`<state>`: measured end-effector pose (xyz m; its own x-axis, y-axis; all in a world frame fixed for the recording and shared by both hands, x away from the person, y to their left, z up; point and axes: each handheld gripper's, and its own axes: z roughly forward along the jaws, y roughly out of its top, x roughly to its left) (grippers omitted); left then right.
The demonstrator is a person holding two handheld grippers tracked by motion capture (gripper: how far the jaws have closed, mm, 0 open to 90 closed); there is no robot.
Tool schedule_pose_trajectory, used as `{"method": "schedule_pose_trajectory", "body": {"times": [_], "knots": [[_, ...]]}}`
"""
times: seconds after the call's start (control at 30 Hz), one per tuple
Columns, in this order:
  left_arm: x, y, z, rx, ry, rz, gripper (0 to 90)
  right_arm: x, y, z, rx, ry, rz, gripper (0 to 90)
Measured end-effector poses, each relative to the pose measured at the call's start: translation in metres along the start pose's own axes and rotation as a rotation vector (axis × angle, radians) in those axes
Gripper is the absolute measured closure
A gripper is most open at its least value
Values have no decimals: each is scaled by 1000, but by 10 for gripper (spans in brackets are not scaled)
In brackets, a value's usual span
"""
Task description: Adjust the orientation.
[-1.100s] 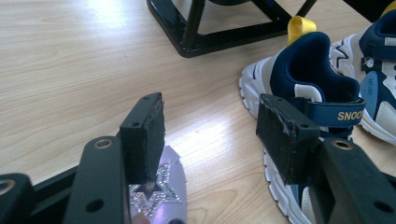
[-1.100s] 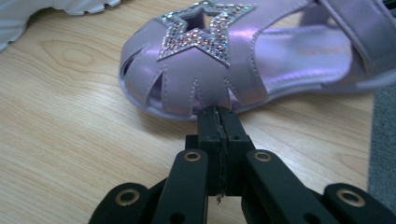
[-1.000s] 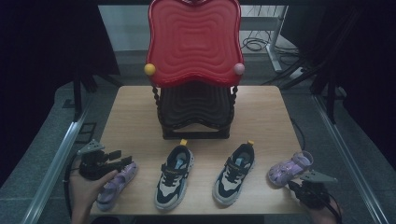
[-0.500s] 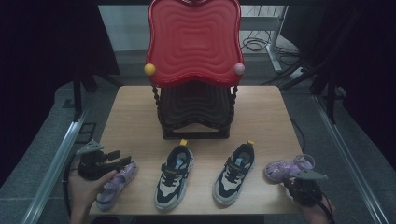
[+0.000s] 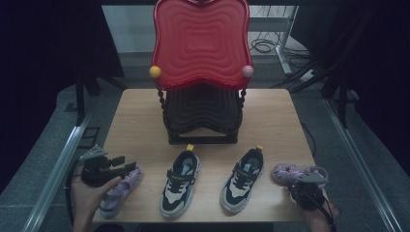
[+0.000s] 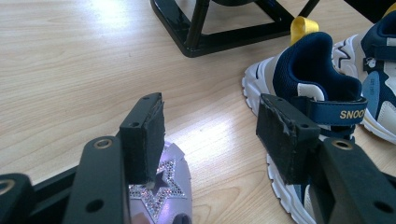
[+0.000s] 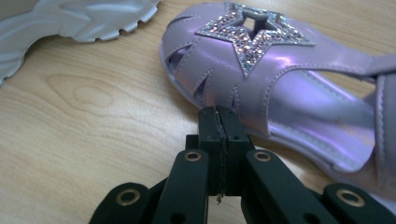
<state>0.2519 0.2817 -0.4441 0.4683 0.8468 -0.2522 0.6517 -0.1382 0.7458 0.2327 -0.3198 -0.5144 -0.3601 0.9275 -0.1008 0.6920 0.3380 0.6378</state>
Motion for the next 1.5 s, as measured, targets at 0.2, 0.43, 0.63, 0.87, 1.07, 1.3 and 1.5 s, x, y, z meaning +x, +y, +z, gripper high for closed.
{"method": "schedule_pose_trajectory", "body": {"times": [0.2,0.43,0.63,0.87,1.07,1.3,1.5], "knots": [[-1,0,0,-6,0,3,424,5,5,3,-10,-31,-5,896],[0,0,0,-6,2,3,424,10,8,8,-5,-37,-16,895],[0,0,0,-5,1,4,424,12,11,6,-31,19,-15,893],[2,-1,-6,-20,10,-2,424,2,33,-4,-63,69,-21,893],[4,-1,-5,-19,15,-7,425,2,40,8,-11,111,-49,895],[2,-1,-6,-21,14,-3,425,4,44,20,7,49,-53,896],[2,-1,-5,-19,15,-3,425,4,48,25,5,22,-43,897]]}}
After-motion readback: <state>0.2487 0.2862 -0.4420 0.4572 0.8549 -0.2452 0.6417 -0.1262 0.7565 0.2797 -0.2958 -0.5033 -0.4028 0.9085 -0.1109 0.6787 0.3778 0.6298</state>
